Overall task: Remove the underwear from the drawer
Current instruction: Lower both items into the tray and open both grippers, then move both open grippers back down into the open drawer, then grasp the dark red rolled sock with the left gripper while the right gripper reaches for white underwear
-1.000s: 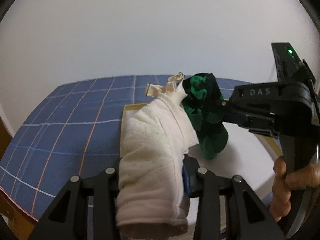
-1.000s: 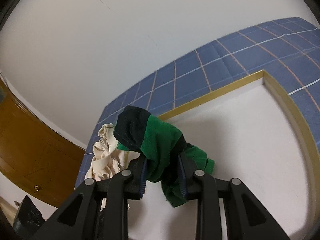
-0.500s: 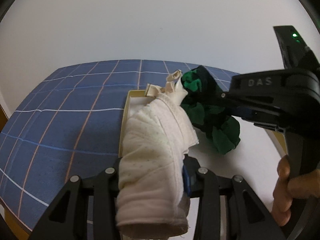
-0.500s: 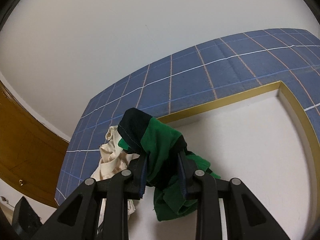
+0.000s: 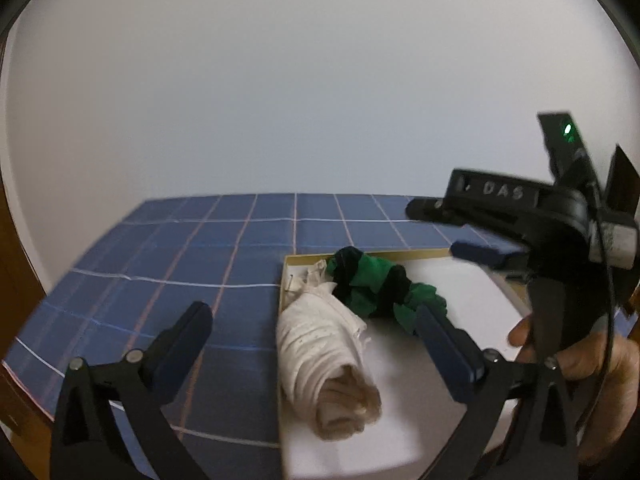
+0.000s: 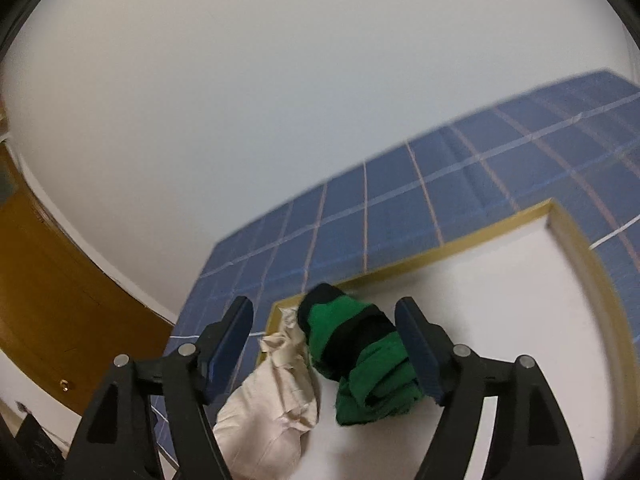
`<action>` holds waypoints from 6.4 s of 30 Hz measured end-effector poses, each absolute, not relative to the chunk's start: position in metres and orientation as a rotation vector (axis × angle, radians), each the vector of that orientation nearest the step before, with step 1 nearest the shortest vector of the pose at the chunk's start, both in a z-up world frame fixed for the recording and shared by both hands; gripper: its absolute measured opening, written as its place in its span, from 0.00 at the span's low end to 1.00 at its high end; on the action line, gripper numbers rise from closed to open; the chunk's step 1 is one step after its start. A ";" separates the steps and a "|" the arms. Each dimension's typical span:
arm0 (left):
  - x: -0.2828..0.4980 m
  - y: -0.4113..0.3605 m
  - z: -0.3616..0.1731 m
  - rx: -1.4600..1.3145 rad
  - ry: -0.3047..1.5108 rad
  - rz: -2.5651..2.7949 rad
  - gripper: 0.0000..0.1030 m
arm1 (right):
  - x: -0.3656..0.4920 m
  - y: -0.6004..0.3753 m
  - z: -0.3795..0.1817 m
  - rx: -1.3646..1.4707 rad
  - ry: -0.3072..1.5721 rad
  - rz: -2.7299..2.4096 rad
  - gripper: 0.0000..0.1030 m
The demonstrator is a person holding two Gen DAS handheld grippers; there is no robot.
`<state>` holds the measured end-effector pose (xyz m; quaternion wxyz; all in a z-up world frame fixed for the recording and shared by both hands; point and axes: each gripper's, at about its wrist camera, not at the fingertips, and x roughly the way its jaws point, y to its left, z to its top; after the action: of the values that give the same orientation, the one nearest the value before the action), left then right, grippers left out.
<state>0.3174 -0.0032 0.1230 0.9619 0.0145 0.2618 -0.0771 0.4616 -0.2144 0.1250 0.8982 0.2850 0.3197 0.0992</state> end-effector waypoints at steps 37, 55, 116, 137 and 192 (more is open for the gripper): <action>0.229 -0.014 0.156 0.006 0.555 -0.116 1.00 | 0.332 -0.217 0.141 0.488 0.541 0.319 0.74; 0.199 -0.028 0.160 -0.009 0.548 -0.176 1.00 | 0.286 -0.229 0.142 0.467 0.547 0.286 0.74; 0.183 -0.068 -0.062 0.528 1.336 -0.690 0.88 | 0.166 -0.300 0.008 0.402 0.896 0.293 0.74; 0.191 -0.019 -0.065 0.254 1.346 -0.702 0.35 | 0.216 -0.273 -0.047 0.284 1.208 0.264 0.67; 0.172 -0.036 -0.011 0.146 1.164 -0.812 0.57 | 0.225 -0.259 -0.041 0.481 1.223 0.327 0.67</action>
<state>0.1720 -0.0359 -0.0108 0.7561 0.0669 0.5341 -0.3724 0.2245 -0.2595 -0.0406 0.7794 0.2224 0.5659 0.1512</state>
